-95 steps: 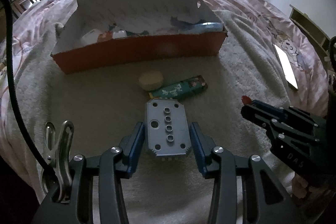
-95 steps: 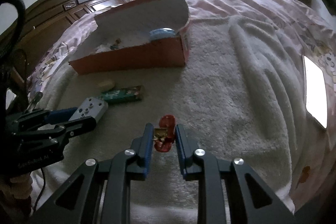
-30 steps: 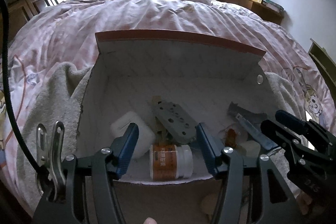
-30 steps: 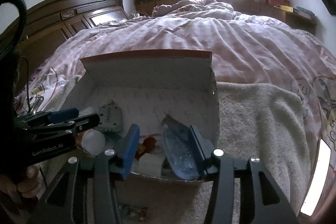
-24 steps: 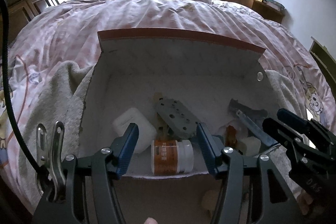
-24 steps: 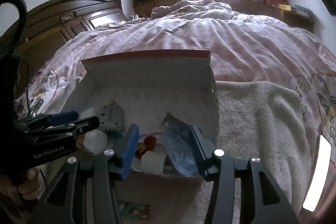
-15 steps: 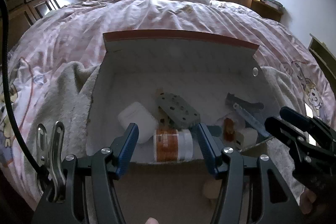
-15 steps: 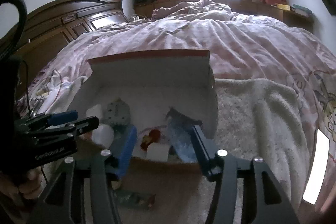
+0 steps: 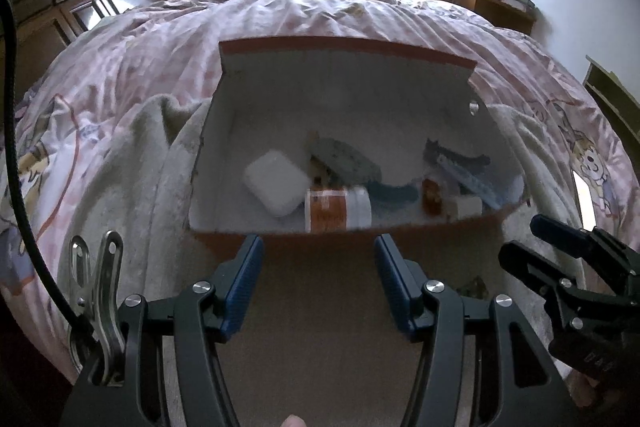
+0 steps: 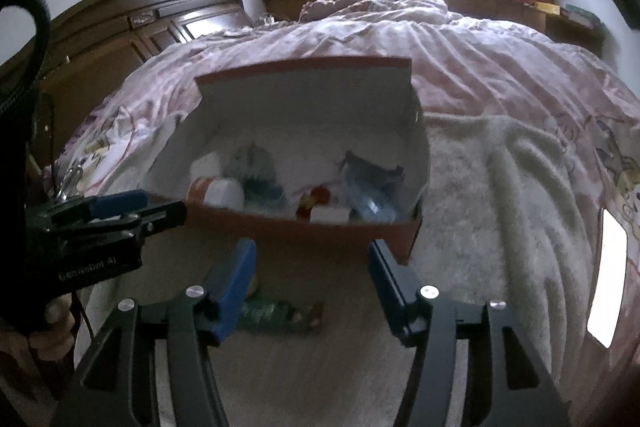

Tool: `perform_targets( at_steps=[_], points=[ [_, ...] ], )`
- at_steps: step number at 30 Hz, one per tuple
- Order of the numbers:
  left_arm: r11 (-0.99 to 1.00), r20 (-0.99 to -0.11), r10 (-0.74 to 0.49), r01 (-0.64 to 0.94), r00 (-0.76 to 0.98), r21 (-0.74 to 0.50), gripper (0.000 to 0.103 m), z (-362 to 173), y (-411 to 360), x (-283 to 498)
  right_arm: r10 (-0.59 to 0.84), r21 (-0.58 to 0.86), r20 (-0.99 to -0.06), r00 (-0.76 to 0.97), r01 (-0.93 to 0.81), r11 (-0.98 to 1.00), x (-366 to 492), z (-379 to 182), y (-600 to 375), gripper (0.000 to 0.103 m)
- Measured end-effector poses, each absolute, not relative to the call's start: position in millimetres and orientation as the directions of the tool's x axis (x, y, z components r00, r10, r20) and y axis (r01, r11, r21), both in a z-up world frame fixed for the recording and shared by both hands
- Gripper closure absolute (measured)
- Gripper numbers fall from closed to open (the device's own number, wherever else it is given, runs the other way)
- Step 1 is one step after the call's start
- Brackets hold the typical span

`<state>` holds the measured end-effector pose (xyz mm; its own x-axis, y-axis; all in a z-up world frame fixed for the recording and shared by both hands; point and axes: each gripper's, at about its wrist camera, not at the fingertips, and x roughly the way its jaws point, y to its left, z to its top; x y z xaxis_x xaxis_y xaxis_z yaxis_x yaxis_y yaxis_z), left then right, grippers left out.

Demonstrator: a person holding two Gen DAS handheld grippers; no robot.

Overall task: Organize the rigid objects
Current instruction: 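Withdraw both grippers toward the green tube and beige sponge, then grasp the green tube with the right gripper while the left gripper grasps the beige round sponge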

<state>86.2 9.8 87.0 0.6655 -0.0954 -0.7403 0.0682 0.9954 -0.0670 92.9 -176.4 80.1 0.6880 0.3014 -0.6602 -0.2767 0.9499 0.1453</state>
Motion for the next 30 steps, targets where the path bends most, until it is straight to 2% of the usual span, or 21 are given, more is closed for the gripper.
perform_targets(
  at_steps=[13,19,30],
  points=[
    [0.995,-0.796,-0.091,0.022,0.598,-0.097,0.045,50.3,30.9,61.1,0.298,0.132,-0.737,0.606,-0.302,0.944,74.6,45.6,-155.3,0.040],
    [0.996,-0.807,-0.077,0.006,0.586,-0.091,0.045,42.0,36.5,56.5,0.290,0.130,-0.756,0.587,-0.300,0.945,74.0,37.5,-148.6,0.025],
    [0.996,-0.822,-0.064,-0.015,0.566,-0.088,0.045,24.7,43.2,52.4,0.258,0.086,-0.779,0.572,-0.309,0.947,82.4,26.0,-128.0,0.012]
  ],
)
